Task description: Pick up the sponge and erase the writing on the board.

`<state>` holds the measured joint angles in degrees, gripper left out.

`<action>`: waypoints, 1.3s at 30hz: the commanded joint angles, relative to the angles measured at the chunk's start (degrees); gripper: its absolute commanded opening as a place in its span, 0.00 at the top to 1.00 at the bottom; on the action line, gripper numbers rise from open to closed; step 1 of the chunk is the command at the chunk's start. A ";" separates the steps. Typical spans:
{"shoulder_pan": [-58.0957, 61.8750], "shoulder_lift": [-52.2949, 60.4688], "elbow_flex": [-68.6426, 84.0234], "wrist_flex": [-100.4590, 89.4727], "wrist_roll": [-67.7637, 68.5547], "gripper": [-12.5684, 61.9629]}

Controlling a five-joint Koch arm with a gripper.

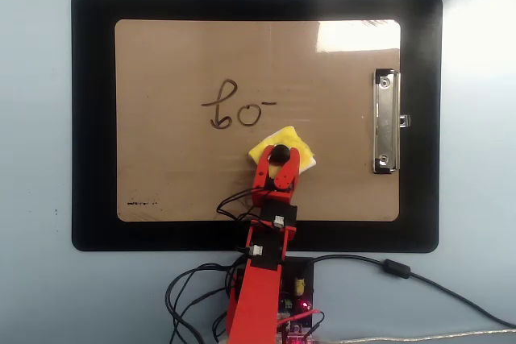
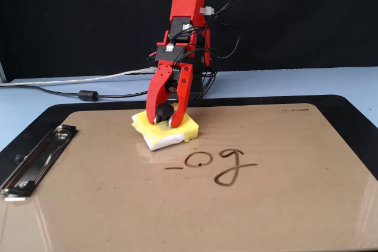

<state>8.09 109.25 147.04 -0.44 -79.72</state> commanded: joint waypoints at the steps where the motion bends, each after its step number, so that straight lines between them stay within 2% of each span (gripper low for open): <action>1: 0.62 -4.04 -4.57 -2.20 -0.88 0.94; 5: -2.46 -23.64 -20.83 -7.12 -3.25 0.94; 8: -6.42 -33.05 -29.27 -9.05 -5.80 0.94; 10: -6.33 -31.55 -27.69 -8.88 -6.06 0.94; 15: -2.20 -12.13 -7.91 -8.79 -5.54 0.94; 17: -2.46 -7.73 -2.81 -9.14 -5.63 0.94; 20: -4.04 -8.61 -3.43 -9.40 -6.68 0.94; 22: -8.96 -17.93 -12.66 -9.76 -8.44 0.94; 27: -10.63 -38.76 -34.10 -10.02 -10.46 0.94; 29: -10.90 -36.91 -32.78 -9.32 -10.46 0.94; 34: -10.90 -10.72 -6.77 -8.26 -10.28 0.94; 36: -10.99 -3.52 -0.79 -7.56 -10.37 0.94; 39: -11.78 -4.48 -0.70 -7.56 -10.46 0.94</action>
<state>-2.72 105.12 146.95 -6.68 -89.38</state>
